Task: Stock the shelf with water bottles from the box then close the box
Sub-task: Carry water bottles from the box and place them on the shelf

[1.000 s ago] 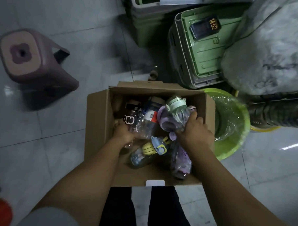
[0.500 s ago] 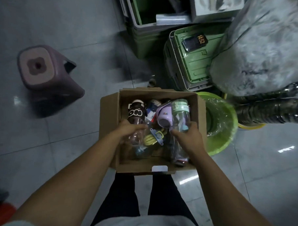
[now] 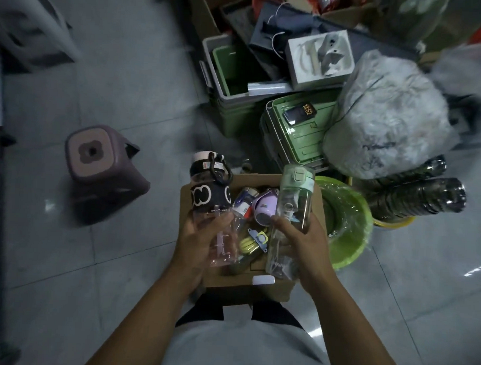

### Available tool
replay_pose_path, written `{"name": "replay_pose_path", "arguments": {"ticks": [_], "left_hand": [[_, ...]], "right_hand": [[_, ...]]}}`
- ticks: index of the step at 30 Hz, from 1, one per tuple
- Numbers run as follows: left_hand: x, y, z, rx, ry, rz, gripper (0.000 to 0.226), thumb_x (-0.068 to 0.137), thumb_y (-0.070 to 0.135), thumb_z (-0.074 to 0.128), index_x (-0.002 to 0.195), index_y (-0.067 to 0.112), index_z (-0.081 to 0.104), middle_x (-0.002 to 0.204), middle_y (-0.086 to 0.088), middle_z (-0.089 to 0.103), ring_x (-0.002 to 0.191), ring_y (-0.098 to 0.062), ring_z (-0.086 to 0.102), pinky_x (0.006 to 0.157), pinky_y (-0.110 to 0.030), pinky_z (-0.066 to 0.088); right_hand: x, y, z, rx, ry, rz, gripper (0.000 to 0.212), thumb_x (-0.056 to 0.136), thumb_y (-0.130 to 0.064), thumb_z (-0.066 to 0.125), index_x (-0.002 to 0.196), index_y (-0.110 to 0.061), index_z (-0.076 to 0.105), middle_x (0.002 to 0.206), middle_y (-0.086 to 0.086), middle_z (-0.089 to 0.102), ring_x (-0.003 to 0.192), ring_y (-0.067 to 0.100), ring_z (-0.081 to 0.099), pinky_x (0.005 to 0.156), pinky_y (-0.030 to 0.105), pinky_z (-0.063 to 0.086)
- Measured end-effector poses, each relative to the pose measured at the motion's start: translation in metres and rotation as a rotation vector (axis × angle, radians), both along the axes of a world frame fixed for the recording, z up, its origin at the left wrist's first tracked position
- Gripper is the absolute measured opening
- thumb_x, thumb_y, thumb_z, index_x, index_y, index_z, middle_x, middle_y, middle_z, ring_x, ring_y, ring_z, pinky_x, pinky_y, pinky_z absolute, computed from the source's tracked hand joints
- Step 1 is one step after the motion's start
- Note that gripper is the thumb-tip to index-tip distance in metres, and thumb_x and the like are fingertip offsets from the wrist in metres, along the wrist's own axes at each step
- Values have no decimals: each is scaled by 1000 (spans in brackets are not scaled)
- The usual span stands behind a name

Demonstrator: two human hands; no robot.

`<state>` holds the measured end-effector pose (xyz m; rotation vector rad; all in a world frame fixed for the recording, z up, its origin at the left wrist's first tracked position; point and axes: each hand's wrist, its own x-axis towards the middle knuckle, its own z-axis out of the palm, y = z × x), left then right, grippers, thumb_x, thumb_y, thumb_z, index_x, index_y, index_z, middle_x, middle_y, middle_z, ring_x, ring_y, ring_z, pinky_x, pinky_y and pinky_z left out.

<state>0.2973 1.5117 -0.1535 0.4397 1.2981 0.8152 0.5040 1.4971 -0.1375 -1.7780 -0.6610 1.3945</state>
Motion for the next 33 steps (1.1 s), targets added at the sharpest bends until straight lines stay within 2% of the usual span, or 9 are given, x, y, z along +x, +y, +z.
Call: {"name": "replay_pose_path", "arguments": {"ticks": [4, 8, 12, 16, 18, 22, 25, 27, 33], "left_hand": [[-13, 0, 21, 103, 37, -4, 57, 75, 30, 85, 126, 19, 63, 103, -13, 75, 85, -33, 75, 71, -46, 60], [-32, -9, 43, 197, 73, 95, 53, 77, 26, 82, 123, 8, 62, 99, -17, 73, 82, -36, 73, 69, -45, 60], [-44, -48, 63, 281, 117, 311, 46, 75, 24, 85, 115, 9, 66, 92, -14, 71, 81, -36, 72, 69, -43, 56], [-48, -115, 79, 330, 128, 580, 47, 78, 24, 81, 121, 13, 66, 90, -13, 72, 80, -37, 70, 67, -43, 57], [-49, -158, 84, 341, 186, 719, 52, 78, 25, 81, 126, 14, 64, 95, -14, 73, 84, -38, 72, 72, -46, 59], [-52, -266, 100, 345, 266, 977, 41, 89, 21, 78, 128, 20, 65, 105, -13, 75, 95, -39, 74, 80, -53, 60], [-52, -361, 116, 327, 253, 1220, 37, 90, 13, 75, 126, 14, 64, 96, -14, 75, 85, -39, 70, 68, -45, 59], [-54, -426, 124, 306, 246, 1367, 37, 89, 8, 74, 124, 8, 63, 87, -15, 72, 78, -36, 64, 62, -39, 55], [-74, -624, 132, 271, 335, 1698, 37, 86, 16, 77, 119, 3, 65, 83, -21, 71, 74, -32, 66, 65, -41, 55]], "right_hand": [[-8, -1, 29, 105, -15, 40, 41, 85, -18, 80, 120, -20, 60, 100, -1, 76, 87, 16, 76, 63, 24, 58], [-14, 3, 53, 210, -86, 179, 36, 87, -18, 77, 116, -22, 57, 90, -25, 69, 83, 3, 72, 68, 30, 62], [-28, 9, 68, 273, -54, 400, 53, 81, -33, 82, 126, -22, 56, 111, -5, 69, 94, 13, 72, 77, 35, 63], [-61, 2, 80, 334, 23, 699, 51, 76, -42, 80, 114, -18, 56, 101, 2, 68, 87, 18, 70, 65, 23, 54], [-82, -16, 83, 347, 73, 834, 50, 78, -40, 81, 117, -20, 56, 102, 2, 69, 87, 19, 71, 65, 24, 56], [-127, -83, 95, 332, 179, 1026, 48, 83, -34, 81, 120, -16, 55, 106, 13, 69, 90, 31, 73, 71, 41, 63], [-169, -151, 110, 325, 241, 1184, 48, 76, -35, 85, 113, -16, 59, 99, 18, 71, 84, 38, 73, 73, 56, 61], [-200, -203, 118, 359, 247, 1325, 50, 73, -38, 84, 112, -16, 60, 98, 15, 72, 83, 36, 73, 74, 57, 62], [-280, -393, 135, 441, 278, 1626, 36, 79, -31, 85, 104, -19, 62, 97, 12, 71, 87, 35, 73, 76, 57, 61]]}}
